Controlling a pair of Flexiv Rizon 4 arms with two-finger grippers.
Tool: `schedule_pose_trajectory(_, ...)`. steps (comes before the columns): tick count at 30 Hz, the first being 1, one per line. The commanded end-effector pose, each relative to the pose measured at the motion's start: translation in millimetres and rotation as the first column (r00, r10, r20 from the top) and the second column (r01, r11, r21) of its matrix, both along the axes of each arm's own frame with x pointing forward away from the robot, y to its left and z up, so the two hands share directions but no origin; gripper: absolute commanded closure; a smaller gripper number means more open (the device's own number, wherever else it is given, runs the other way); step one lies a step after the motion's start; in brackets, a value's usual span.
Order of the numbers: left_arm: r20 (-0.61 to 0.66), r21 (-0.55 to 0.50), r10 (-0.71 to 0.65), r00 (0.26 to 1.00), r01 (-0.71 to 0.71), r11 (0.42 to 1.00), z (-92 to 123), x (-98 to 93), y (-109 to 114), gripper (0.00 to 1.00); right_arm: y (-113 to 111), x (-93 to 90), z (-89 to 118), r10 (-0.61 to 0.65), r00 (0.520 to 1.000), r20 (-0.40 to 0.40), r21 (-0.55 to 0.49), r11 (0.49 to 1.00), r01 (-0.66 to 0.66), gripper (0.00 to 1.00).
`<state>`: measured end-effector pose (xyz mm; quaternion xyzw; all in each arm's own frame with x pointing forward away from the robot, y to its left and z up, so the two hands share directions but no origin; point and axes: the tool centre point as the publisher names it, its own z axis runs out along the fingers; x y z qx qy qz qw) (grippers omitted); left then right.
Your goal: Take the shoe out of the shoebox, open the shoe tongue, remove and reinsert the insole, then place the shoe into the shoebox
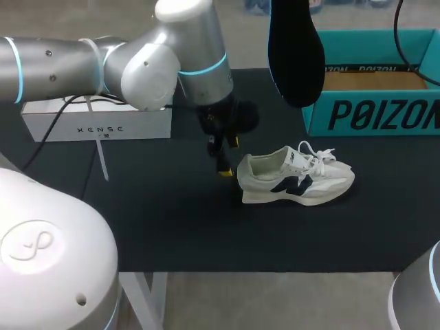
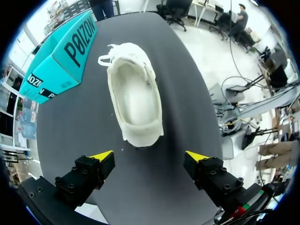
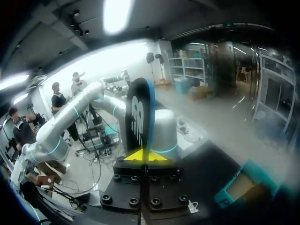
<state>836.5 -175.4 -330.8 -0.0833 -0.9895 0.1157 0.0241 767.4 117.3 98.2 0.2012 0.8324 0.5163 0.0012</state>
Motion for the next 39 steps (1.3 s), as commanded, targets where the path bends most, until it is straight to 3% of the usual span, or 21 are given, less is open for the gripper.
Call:
schedule_pose_trajectory(1,0.004,-0.002,0.001,1.0,-0.001,1.0,-0.2,-1.8,1.3,0.0,1.6,1.9,0.2,0.001,1.0,-0.002,-0.002,1.0,-0.001,1.0)
schedule_pose_trajectory(4,0.004,-0.002,0.001,1.0,-0.001,1.0,-0.2,-1.8,1.3,0.0,1.6,1.9,0.2,0.001,1.0,-0.002,-0.002,1.0,-0.001,1.0)
schedule_pose_trajectory(15,0.004,-0.002,0.001,1.0,-0.001,1.0,-0.2,-1.8,1.3,0.0,-33.7,-29.1,16.6,-0.139,0.986,-0.097,-0.028,0.99,0.137,1.0)
schedule_pose_trajectory(27,0.004,-0.002,0.001,1.0,-0.001,1.0,-0.2,-1.8,1.3,0.0,-7.5,-21.8,22.0,-0.126,0.987,-0.096,-0.042,0.992,0.122,1.0)
schedule_pose_trajectory(39,0.004,-0.002,0.001,1.0,-0.001,1.0,-0.2,-1.8,1.3,0.0,-7.8,-22.3,25.8,-0.129,0.99,-0.065,-0.051,0.991,0.126,1.0)
